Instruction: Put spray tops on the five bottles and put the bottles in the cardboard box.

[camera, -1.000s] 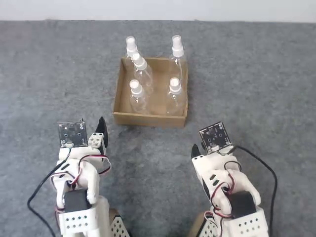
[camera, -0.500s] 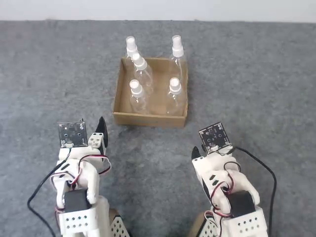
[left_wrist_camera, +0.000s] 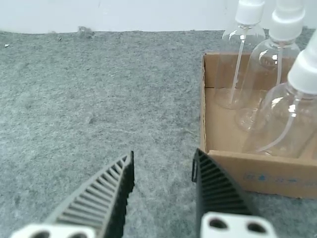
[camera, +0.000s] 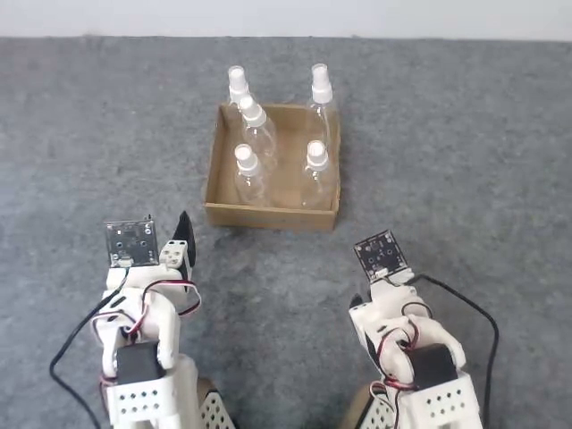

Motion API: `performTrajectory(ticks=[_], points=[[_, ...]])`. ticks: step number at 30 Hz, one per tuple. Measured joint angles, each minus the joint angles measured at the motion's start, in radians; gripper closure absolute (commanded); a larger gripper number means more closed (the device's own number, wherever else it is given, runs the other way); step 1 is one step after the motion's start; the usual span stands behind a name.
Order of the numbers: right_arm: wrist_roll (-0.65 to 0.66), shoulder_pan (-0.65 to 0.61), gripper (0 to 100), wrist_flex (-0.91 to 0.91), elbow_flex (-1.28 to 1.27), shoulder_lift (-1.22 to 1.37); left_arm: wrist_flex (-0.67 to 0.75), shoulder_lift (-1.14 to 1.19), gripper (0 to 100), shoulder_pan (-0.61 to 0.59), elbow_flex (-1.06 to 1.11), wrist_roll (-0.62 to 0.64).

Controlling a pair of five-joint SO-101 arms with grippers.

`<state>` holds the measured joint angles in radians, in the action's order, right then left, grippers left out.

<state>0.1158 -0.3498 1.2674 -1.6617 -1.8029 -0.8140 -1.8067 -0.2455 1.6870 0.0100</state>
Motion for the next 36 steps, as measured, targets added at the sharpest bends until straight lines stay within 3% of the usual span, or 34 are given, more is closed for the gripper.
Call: performTrajectory(ticks=[11,22,29,32,36], points=[[0.000,0.000,97.5,0.038,0.000,0.000,-0.005,0.000,82,0.000,0.011,0.000],[0.000,0.000,97.5,0.038,0.000,0.000,-0.199,0.000,82,0.000,0.011,0.000],[0.000,0.000,97.5,0.038,0.000,0.000,-0.423,0.000,82,0.000,0.011,0.000],[0.000,0.000,97.5,0.038,0.000,0.000,-0.439,0.000,82,-0.043,0.011,0.020],[0.000,0.000,97.5,0.038,0.000,0.000,-0.443,0.000,82,-0.152,0.011,0.144]])
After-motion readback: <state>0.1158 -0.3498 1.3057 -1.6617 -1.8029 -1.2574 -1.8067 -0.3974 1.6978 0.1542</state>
